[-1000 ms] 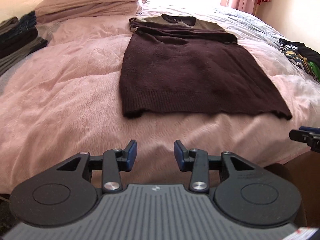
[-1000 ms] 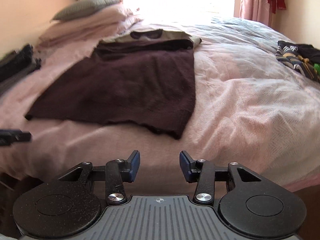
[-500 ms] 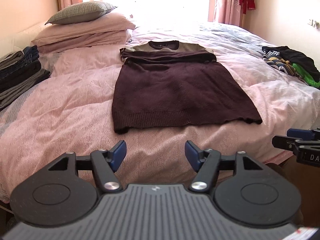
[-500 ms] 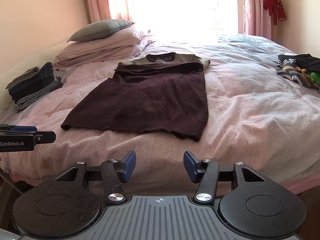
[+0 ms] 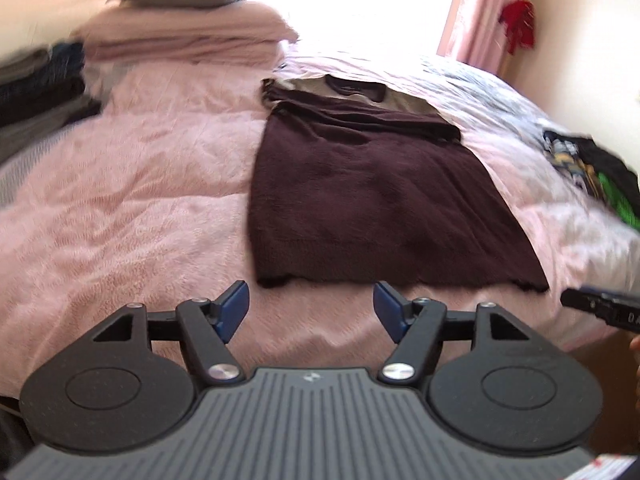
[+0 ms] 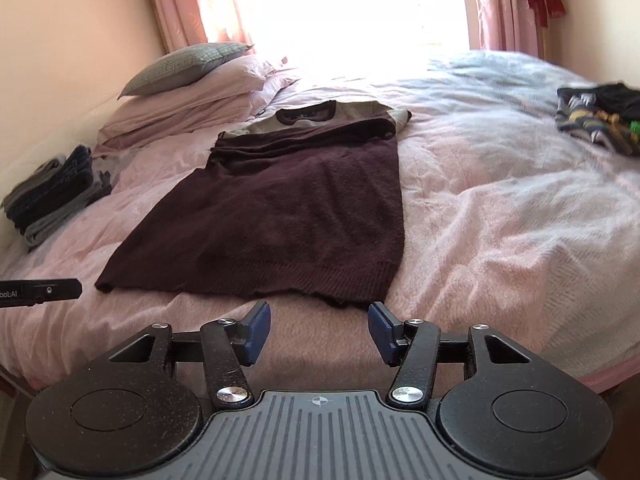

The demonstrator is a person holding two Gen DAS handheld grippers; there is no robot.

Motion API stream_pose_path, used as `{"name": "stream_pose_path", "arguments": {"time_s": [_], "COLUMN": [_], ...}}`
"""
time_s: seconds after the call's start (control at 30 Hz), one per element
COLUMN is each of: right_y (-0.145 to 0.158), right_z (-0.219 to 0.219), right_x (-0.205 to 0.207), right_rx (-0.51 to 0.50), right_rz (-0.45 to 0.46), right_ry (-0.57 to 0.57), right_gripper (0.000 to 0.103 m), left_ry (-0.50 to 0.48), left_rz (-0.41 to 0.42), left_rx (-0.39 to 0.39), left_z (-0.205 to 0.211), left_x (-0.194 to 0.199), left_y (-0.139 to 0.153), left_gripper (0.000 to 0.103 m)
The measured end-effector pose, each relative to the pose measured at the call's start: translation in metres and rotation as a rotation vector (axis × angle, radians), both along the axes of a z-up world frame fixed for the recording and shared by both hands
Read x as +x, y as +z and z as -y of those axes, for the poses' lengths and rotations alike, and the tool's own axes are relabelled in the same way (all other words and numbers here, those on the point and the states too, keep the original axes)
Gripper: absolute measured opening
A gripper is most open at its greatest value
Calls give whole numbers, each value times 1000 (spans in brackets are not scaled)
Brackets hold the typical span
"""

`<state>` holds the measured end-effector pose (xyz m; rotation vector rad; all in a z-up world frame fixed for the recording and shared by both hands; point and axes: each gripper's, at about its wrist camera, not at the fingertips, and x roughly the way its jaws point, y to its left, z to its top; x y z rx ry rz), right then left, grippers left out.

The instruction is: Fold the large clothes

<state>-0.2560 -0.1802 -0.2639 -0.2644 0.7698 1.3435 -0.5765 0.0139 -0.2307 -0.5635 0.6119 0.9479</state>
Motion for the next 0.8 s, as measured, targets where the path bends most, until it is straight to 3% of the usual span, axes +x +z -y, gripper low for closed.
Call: {"name": "stream_pose_path", "arguments": {"time_s": [0.17, 0.3, 0.47, 0.53, 0.63, 0.8], "right_y": [-25, -50, -72, -79, -87, -88], "right_z": [-22, -35, -58, -69, -86, -87], "right_x": [52, 94, 131, 140, 150, 153], "right_rx": [13, 46, 77, 80, 85, 40], "right_rz": [-244, -444, -624, -678, -737, -785], "right_ry": [-59, -118, -165, -162, -144, -82], "right_gripper": [51, 51, 51, 51, 51, 44], "left_ry": [60, 58, 31, 15, 5, -77], "left_rz": [94, 223, 397, 468, 552, 540], "left_rx": [-123, -239, -330, -366, -448, -515], "left_z": [-50, -87, -129, -146, -170, -178], "left_x": [-17, -24, -28, -28, -24, -20], "left_y": [-25, -50, -73, -80, -92, -98], "left_gripper": [64, 64, 62, 61, 49, 37]}}
